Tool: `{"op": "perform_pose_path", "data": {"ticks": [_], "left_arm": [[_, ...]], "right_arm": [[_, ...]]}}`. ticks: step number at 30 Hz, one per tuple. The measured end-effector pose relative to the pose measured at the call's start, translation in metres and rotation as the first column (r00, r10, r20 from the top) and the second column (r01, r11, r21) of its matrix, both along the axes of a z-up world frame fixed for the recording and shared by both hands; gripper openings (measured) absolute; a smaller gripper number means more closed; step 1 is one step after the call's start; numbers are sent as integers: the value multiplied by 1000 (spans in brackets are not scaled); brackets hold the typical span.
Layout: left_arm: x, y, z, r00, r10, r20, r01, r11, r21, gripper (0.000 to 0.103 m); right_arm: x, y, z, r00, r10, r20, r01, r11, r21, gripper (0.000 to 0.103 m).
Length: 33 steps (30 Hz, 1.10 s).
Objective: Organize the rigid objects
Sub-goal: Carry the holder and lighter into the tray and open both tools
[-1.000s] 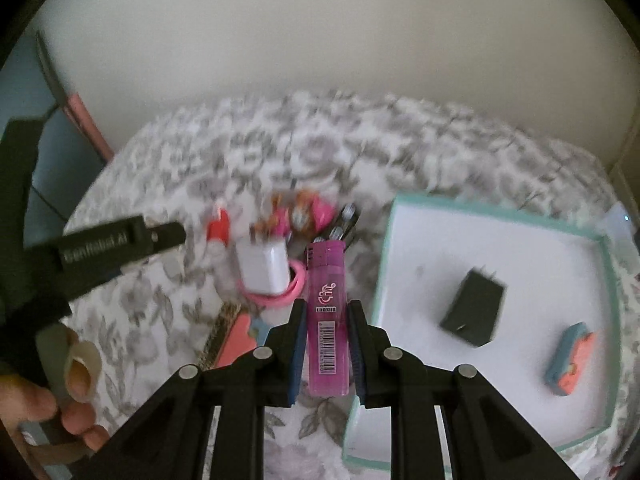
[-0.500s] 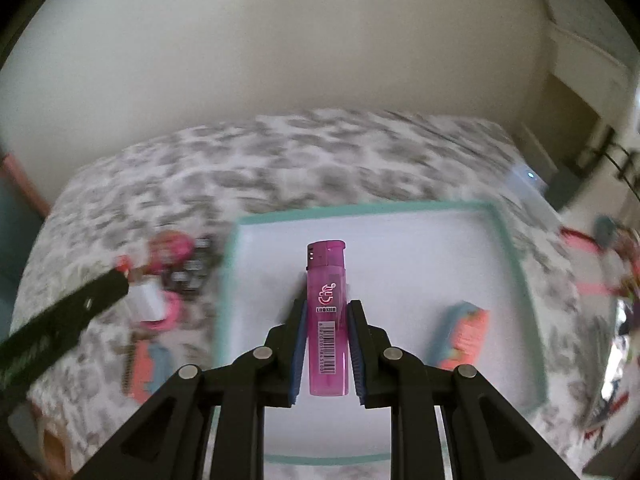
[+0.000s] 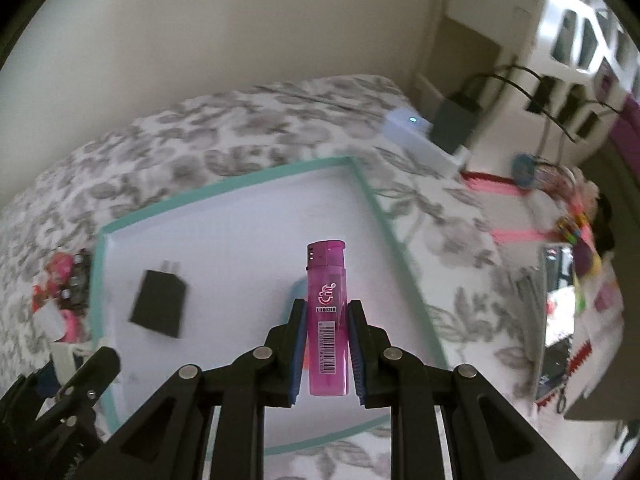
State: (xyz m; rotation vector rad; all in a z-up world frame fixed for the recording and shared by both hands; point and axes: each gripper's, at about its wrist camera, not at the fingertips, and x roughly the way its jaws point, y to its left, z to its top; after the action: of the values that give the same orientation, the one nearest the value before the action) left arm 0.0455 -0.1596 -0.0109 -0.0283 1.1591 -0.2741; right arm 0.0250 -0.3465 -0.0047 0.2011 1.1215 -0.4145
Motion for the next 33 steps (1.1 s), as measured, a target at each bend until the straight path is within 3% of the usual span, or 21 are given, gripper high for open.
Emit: {"op": "perform_pose_path", "data": {"ticks": [18, 33], "left_arm": [[5, -3, -24, 998, 5, -66, -1, 999, 51, 53], [6, -1, -19, 998, 18, -55, -15, 998, 64, 53]], "right_arm": [[-6, -20, -35, 985, -90, -149, 93, 996, 10, 21], [-3, -17, -40, 983, -79, -166, 82, 997, 12, 22]]}}
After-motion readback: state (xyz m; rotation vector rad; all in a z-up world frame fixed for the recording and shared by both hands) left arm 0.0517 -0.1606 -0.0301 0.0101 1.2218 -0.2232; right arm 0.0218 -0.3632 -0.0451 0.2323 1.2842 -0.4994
